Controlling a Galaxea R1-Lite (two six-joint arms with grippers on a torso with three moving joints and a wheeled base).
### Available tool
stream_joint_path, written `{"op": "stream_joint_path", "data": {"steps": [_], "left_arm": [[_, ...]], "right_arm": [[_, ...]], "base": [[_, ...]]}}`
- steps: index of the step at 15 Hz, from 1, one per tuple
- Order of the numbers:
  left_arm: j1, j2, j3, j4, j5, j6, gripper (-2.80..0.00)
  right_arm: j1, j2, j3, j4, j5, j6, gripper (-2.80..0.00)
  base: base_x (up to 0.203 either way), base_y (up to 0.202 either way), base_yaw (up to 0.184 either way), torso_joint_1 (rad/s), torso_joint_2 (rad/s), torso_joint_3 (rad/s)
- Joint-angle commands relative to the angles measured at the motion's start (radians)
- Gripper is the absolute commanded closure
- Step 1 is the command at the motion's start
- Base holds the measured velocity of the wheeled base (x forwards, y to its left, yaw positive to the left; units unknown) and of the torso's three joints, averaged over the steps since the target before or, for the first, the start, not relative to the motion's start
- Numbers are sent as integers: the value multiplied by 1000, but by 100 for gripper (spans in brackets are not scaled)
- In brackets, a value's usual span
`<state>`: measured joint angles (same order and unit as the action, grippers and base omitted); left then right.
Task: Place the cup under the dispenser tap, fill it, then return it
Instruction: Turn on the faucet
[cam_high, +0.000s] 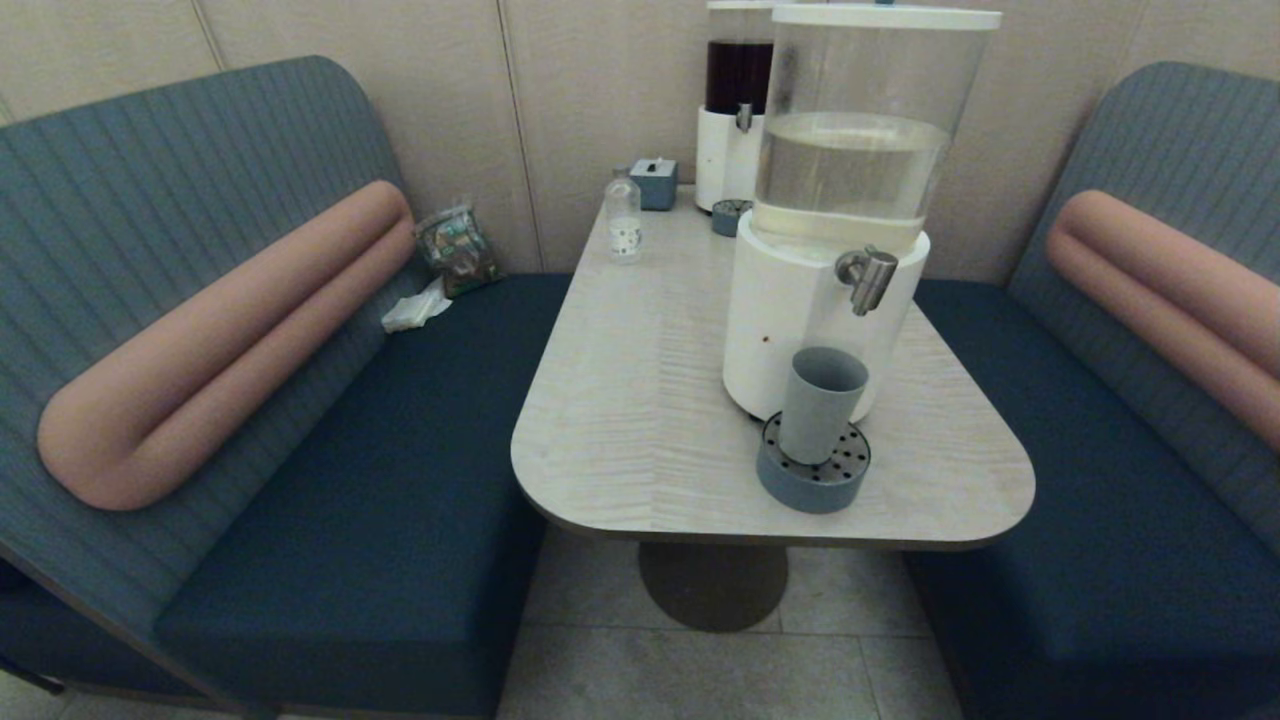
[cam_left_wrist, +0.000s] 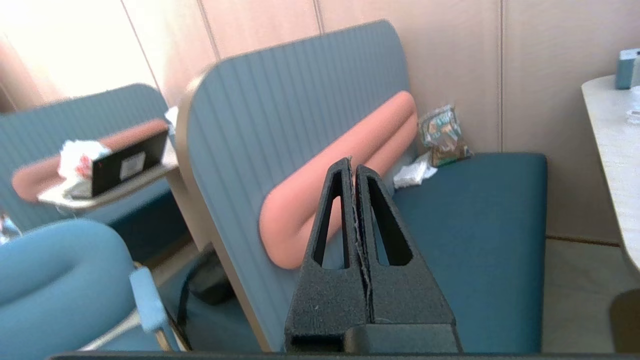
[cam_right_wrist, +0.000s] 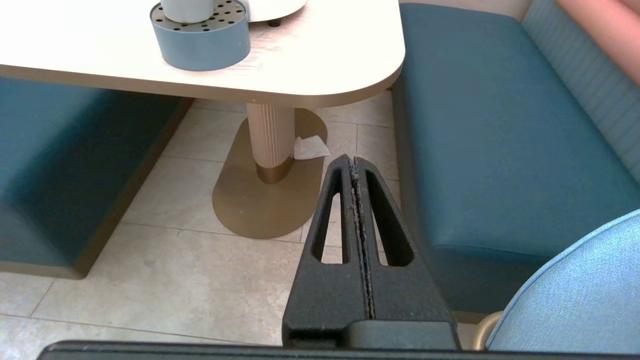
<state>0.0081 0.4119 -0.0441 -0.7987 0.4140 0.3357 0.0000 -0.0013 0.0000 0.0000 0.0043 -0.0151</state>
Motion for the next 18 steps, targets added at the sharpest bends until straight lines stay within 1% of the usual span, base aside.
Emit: {"op": "stream_joint_path", "data": {"steps": [1,2,4,5,7,8,10,11,12,13,14,15,16,17,18], "left_arm": [[32,-113,15,47,-23,1,0],[38,-136,21,107,-50,-1,0],[40,-142,43,137,-146,-16,0],[29,-160,44,190,-164,-20,0],[6,-249,44,310,-196,-25,0],[3,-293,44,375,-218,-38,0],[-1,-367,44,504,-268,-83,0],[-3,-402,45,582,-292,-94,0],[-3,-415,44,617,-305,-114,0],[-3,-413,44,633,-324,-164,0],[-3,-413,44,674,-367,-185,0],[-3,-413,44,723,-392,-192,0],[-3,-413,44,748,-411,-214,0],[-3,-413,44,770,-412,-236,0],[-4,-413,44,805,-422,-243,0]], "right_arm": [[0,1,0,0,0,-2,0],[0,1,0,0,0,0,0],[0,1,0,0,0,0,0],[0,1,0,0,0,-1,0],[0,1,0,0,0,0,0],[0,1,0,0,0,0,0],[0,1,0,0,0,-2,0],[0,1,0,0,0,0,0],[0,1,0,0,0,0,0],[0,1,0,0,0,-1,0],[0,1,0,0,0,-2,0],[0,1,0,0,0,0,0],[0,1,0,0,0,0,0],[0,1,0,0,0,-2,0],[0,1,0,0,0,-2,0]], "base": [[0,0,0,0,0,0],[0,0,0,0,0,0],[0,0,0,0,0,0],[0,0,0,0,0,0],[0,0,0,0,0,0],[0,0,0,0,0,0],[0,0,0,0,0,0],[0,0,0,0,0,0],[0,0,0,0,0,0],[0,0,0,0,0,0],[0,0,0,0,0,0],[0,0,0,0,0,0],[0,0,0,0,0,0],[0,0,0,0,0,0],[0,0,0,0,0,0]]}}
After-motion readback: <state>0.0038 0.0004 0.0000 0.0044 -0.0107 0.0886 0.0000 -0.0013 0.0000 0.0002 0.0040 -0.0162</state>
